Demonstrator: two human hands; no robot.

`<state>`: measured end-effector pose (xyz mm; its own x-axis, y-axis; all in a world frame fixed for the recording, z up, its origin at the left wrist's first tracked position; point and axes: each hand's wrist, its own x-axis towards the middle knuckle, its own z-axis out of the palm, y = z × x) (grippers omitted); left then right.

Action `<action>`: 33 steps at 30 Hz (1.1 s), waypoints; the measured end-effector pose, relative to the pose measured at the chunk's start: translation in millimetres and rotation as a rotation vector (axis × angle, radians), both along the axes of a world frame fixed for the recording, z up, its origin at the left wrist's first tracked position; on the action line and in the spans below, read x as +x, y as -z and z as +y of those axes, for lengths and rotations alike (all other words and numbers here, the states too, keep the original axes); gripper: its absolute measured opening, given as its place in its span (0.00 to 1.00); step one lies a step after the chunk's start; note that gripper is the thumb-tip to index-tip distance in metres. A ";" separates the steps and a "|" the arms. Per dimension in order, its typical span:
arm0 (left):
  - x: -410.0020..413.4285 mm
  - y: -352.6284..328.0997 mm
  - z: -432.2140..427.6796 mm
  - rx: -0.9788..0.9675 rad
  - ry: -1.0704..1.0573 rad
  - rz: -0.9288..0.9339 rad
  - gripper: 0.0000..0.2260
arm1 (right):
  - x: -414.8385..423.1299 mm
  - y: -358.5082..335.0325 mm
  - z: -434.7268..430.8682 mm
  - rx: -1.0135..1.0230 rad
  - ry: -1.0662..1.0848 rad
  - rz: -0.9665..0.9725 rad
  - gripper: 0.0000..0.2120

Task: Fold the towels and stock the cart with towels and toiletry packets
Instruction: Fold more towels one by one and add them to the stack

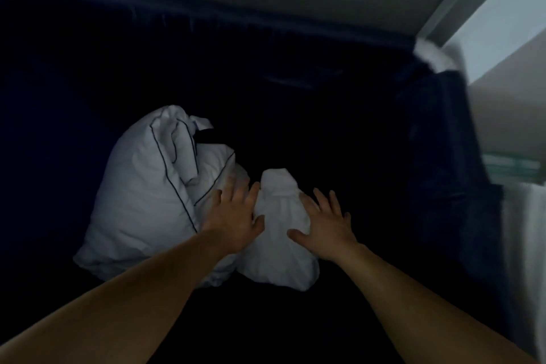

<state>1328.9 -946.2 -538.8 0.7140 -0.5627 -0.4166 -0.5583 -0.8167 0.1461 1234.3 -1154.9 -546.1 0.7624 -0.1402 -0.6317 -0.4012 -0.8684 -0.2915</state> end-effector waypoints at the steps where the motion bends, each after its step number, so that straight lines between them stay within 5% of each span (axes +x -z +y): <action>1: 4.3 22.6 0.1 0.005 0.009 0.020 0.36 | 3.5 25.6 1.4 0.004 0.015 0.041 0.48; 11: 18.7 235.7 -15.8 -0.041 0.024 0.162 0.35 | 6.1 273.3 19.4 0.028 0.073 0.280 0.54; 18: -4.7 304.4 -23.6 -0.110 -0.005 0.153 0.34 | -29.9 355.3 30.7 -0.152 0.009 0.357 0.56; 23: -14.1 297.7 -17.2 -0.167 -0.015 0.193 0.34 | -30.2 350.8 28.7 -0.197 0.102 0.203 0.22; 33: 25.2 148.5 -24.8 0.004 -0.062 0.291 0.52 | 7.3 165.3 4.5 0.004 0.236 -0.138 0.13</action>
<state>1354.1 -971.1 -687.4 0.5971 -0.5193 -0.6114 -0.4421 -0.8490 0.2893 1241.5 -1150.5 -711.5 0.7879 -0.3220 -0.5248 -0.5485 -0.7544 -0.3606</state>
